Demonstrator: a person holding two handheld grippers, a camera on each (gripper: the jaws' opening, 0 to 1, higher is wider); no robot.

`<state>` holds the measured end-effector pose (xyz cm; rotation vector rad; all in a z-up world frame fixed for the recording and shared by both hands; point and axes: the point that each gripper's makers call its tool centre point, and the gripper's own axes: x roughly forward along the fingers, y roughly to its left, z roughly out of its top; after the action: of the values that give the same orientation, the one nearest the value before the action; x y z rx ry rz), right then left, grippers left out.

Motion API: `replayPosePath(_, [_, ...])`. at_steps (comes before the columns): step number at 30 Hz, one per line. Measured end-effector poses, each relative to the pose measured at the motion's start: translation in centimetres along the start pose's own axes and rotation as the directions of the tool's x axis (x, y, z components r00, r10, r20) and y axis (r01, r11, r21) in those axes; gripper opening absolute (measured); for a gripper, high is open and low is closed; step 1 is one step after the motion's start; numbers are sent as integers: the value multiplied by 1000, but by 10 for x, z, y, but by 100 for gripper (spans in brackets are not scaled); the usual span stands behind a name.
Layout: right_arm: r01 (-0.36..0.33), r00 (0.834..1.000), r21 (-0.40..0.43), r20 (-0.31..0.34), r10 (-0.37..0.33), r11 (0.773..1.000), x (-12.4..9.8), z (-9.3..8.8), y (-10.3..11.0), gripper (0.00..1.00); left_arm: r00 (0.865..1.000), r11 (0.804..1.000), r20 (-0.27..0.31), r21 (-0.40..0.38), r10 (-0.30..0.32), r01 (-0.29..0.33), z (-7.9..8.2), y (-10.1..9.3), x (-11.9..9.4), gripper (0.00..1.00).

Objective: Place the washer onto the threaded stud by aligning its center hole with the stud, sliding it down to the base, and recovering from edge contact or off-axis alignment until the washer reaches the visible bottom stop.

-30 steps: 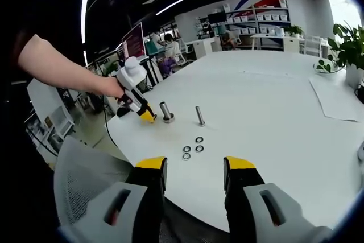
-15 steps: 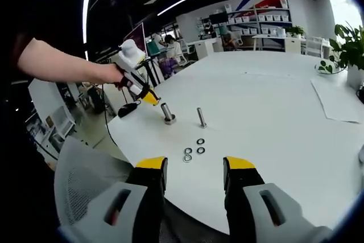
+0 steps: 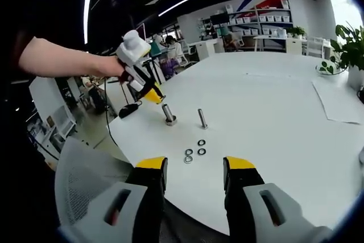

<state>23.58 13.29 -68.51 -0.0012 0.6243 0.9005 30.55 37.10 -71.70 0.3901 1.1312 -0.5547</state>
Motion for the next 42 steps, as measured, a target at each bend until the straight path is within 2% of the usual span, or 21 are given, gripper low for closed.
replayPosePath(21, [15,1000,21,7,-15,1000,-5,-2,-9,42,997,997,-78,73,-22,27,1,-7,15,18])
replayPosePath(32, [22,1000,26,6,-22,999,-5,-3,-12,42,991,992,-132,118,-18,34,-6,-10,31,18])
replayPosePath(42, [37,999,34,6,-37,999,-7,-4,-19,42,984,993,-179,112,-9,30,-12,-9,47,18])
